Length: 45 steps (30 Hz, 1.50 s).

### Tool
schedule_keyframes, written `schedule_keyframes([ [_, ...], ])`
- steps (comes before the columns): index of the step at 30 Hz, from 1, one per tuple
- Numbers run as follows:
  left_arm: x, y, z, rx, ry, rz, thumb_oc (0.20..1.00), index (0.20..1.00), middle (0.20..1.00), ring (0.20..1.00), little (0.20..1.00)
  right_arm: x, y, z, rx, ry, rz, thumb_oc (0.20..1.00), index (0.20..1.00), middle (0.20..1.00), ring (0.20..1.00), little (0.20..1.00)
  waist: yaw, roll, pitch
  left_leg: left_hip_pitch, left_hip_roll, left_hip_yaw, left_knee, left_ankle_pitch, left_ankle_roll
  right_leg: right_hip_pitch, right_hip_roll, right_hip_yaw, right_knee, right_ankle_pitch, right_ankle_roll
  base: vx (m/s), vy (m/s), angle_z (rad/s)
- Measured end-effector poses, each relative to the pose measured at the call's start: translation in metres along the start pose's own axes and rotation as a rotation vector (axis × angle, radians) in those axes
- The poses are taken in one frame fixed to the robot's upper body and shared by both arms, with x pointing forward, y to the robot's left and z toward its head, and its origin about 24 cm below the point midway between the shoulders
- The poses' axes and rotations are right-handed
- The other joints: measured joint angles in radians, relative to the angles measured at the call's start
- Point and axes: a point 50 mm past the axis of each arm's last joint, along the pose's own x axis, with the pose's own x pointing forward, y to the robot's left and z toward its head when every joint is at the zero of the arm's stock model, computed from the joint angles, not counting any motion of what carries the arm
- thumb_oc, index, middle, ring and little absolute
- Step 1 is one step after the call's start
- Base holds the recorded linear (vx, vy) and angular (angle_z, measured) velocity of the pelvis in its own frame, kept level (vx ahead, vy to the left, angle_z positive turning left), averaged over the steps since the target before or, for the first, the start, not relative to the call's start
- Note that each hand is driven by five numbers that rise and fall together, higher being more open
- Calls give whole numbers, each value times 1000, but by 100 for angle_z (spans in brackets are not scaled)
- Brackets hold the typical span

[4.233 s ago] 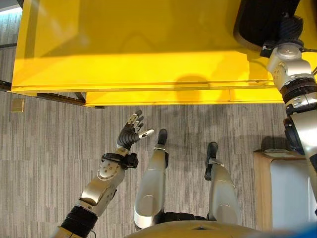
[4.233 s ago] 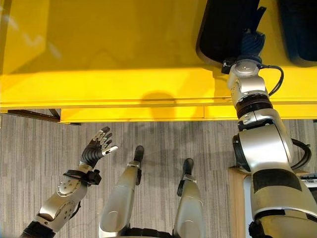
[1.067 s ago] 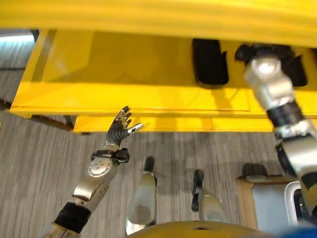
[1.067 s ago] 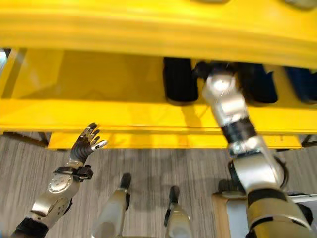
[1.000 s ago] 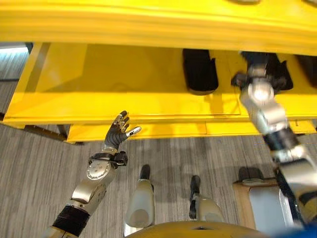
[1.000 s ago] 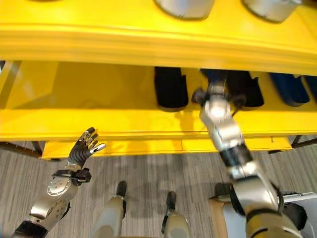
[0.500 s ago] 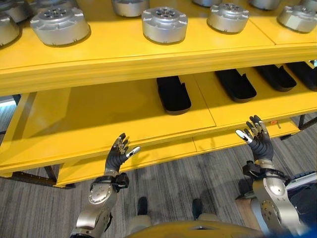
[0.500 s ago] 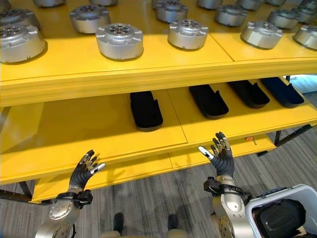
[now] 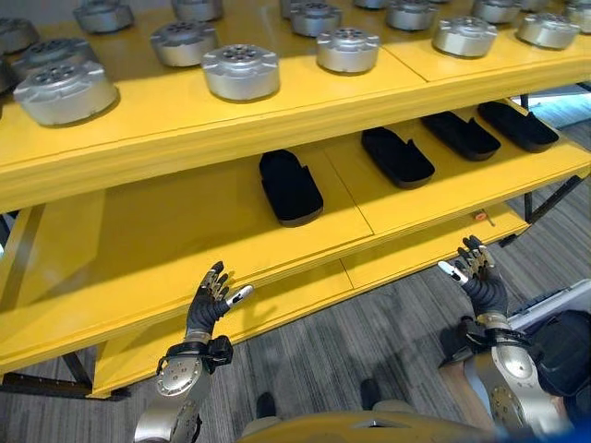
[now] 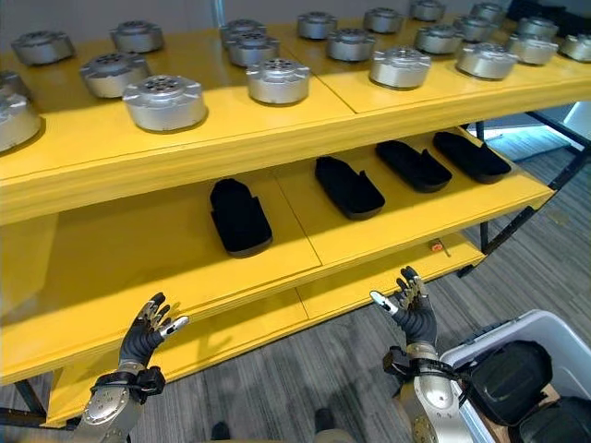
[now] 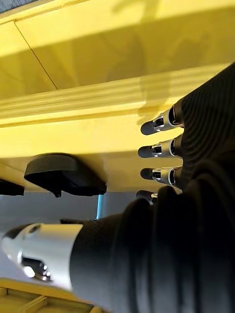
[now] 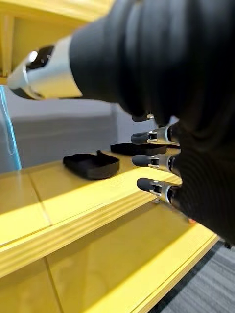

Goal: Move parts from the plastic box to the shelf.

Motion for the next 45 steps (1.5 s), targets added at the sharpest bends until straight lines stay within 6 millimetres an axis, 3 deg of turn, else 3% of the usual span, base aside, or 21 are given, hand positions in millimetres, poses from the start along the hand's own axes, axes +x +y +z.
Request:
schedule_keyframes([
  [7, -3, -7, -10, -53, 24, 12, 1000, 1000, 1000, 1000, 1000, -15, -15, -9, -51, 60, -9, 1000, 1000, 1000, 1000, 1000, 10, 34, 63, -60, 91, -41, 87, 13, -19, 5, 108, -44, 14, -2, -76, -87, -249, 12],
  [11, 4, -11, -9, -38, 21, -5, 1000, 1000, 1000, 1000, 1000, -12, -14, -2, -45, 22, -10, 1000, 1000, 1000, 1000, 1000, 6, 6, 91, -94, 69, 33, 137, -72, 44, -28, 103, -60, 29, -12, -99, 6, -87, 9],
  [12, 5, -12, -8, -38, 18, -9, 1000, 1000, 1000, 1000, 1000, -10, -11, 0, -40, 11, -2, 1000, 1000, 1000, 1000, 1000, 10, -5, 97, -95, 28, 9, 151, -88, 36, -27, 85, -50, 27, 3, -101, 77, -55, -27],
  [13, 6, -15, -7, -39, 13, -19, 1000, 1000, 1000, 1000, 1000, -6, -6, 3, -46, -2, 21, 1000, 1000, 1000, 1000, 1000, 17, -43, 108, -94, -92, -89, 183, -112, 23, -39, 39, -3, 24, 18, -86, 50, -33, -108],
  [14, 3, -21, -9, -46, 15, -41, 1000, 1000, 1000, 1000, 1000, -1, 3, 8, -61, -29, 72, 1000, 1000, 1000, 1000, 1000, 60, -70, 107, -81, -306, -273, 190, -140, 70, -84, -9, 96, 39, 20, -75, 33, -3, -146],
  [15, 0, -24, -10, -55, 18, -50, 1000, 1000, 1000, 1000, 1000, 3, 8, 15, -69, -55, 105, 1000, 1000, 1000, 1000, 1000, 58, -53, 109, -75, -394, -326, 173, -169, 126, -96, -13, 123, 37, 8, -61, 15, 3, -156],
  [16, 0, -29, -5, -63, -4, -69, 1000, 1000, 1000, 1000, 1000, 6, 12, 23, -72, -91, 125, 1000, 1000, 1000, 1000, 1000, 46, 15, 111, -44, -427, -405, 136, -150, 232, -104, 44, 135, 56, 12, -41, 29, 24, -111],
  [17, 4, -24, 1, -52, -29, -54, 1000, 1000, 1000, 1000, 1000, 6, 18, 15, -45, -63, 129, 1000, 1000, 1000, 1000, 1000, 56, 20, 116, -37, -415, -378, 142, -80, 262, -116, 75, 150, 103, 14, -41, 59, 84, -75],
  [20, 15, -23, 15, -38, -85, -62, 1000, 1000, 1000, 1000, 1000, -4, 16, 2, -21, -6, 115, 1000, 1000, 1000, 1000, 1000, 37, -23, 108, -16, -376, -339, 116, -75, 246, -139, 103, 144, 196, -49, -55, 50, 99, -24],
  [24, 14, -16, 14, 26, -68, -79, 1000, 1000, 1000, 1000, 1000, -10, 21, -4, 15, 14, 124, 1000, 1000, 1000, 1000, 1000, 41, -68, 80, -9, -360, -254, 95, -64, 247, -92, 98, 163, 139, -63, -45, 20, 107, -55],
  [28, 17, -20, 19, 27, -85, -108, 1000, 1000, 1000, 1000, 1000, -7, 24, -3, 24, 14, 138, 1000, 1000, 1000, 1000, 1000, 22, -40, 94, -8, -359, -208, 95, -70, 237, -81, 101, 204, 115, -36, -56, -44, 95, -43],
  [30, 19, -16, 24, 46, -100, -105, 1000, 1000, 1000, 1000, 1000, 5, 37, 2, 18, -9, 199, 1000, 1000, 1000, 1000, 1000, 28, -34, 103, -24, -334, -118, 100, -80, 248, -135, 133, 255, 134, 17, -7, -70, 38, -103],
  [32, 18, -10, 24, 48, -98, -83, 1000, 1000, 1000, 1000, 1000, 15, 49, 6, 28, -29, 238, 1000, 1000, 1000, 1000, 1000, 58, -27, 113, -26, -295, -10, 92, -81, 297, -174, 120, 107, 197, -24, -10, 3, -37, -174],
  [33, 13, -6, 18, 31, -83, -56, 1000, 1000, 1000, 1000, 1000, 16, 53, 11, 29, -51, 255, 1000, 1000, 1000, 1000, 1000, 95, 4, 128, -28, -255, 90, 98, -95, 285, -178, -14, -212, 237, -53, -22, 42, -55, -262],
  [34, 9, 2, 15, 29, -69, -26, 1000, 1000, 1000, 1000, 1000, 12, 53, 8, 22, -36, 256, 1000, 1000, 1000, 1000, 1000, 103, 6, 128, -24, -246, 145, 96, -116, 262, -146, -154, -318, 191, -37, 5, 111, -83, -222],
  [36, 5, 11, 11, 32, -53, 11, 1000, 1000, 1000, 1000, 1000, 7, 51, 1, 19, -2, 257, 1000, 1000, 1000, 1000, 1000, 94, -12, 120, -24, -241, 172, 92, -110, 245, -108, -240, -267, 99, 6, 72, 159, -165, -87],
  [38, 7, 12, 14, 34, -66, 14, 1000, 1000, 1000, 1000, 1000, 6, 51, 0, 18, 3, 258, 1000, 1000, 1000, 1000, 1000, 72, -29, 110, -21, -238, 168, 83, -105, 229, -100, -243, -221, 27, 31, 106, 150, -173, 4],
  [41, 2, 15, 10, 39, -46, 20, 1000, 1000, 1000, 1000, 1000, -3, 47, -10, 22, 50, 247, 1000, 1000, 1000, 1000, 1000, 78, -89, 78, 43, -248, 165, 40, -89, 165, -54, -211, -232, -4, 46, 76, 29, -28, 20],
  [43, -2, 11, 2, 27, -18, 13, 1000, 1000, 1000, 1000, 1000, -3, 40, -10, 6, 53, 227, 1000, 1000, 1000, 1000, 1000, 76, -82, 67, 50, -216, 140, 47, -90, 135, -52, -183, -228, 6, 86, 70, 206, -412, 19],
  [44, -6, 3, -11, -61, 8, 52, 1000, 1000, 1000, 1000, 1000, -2, 25, -18, -34, 88, 197, 1000, 1000, 1000, 1000, 1000, 39, -33, 49, 47, -147, 99, 43, -96, 82, -29, -123, -224, 23, 83, 41, 295, -594, 77],
  [45, -6, -13, -20, -119, 37, 35, 1000, 1000, 1000, 1000, 1000, -12, 3, -30, -53, 163, 112, 1000, 1000, 1000, 1000, 1000, 34, -38, 28, 42, -118, 77, 71, -96, 67, -22, -87, -210, 62, 0, 8, 109, -232, 52],
])
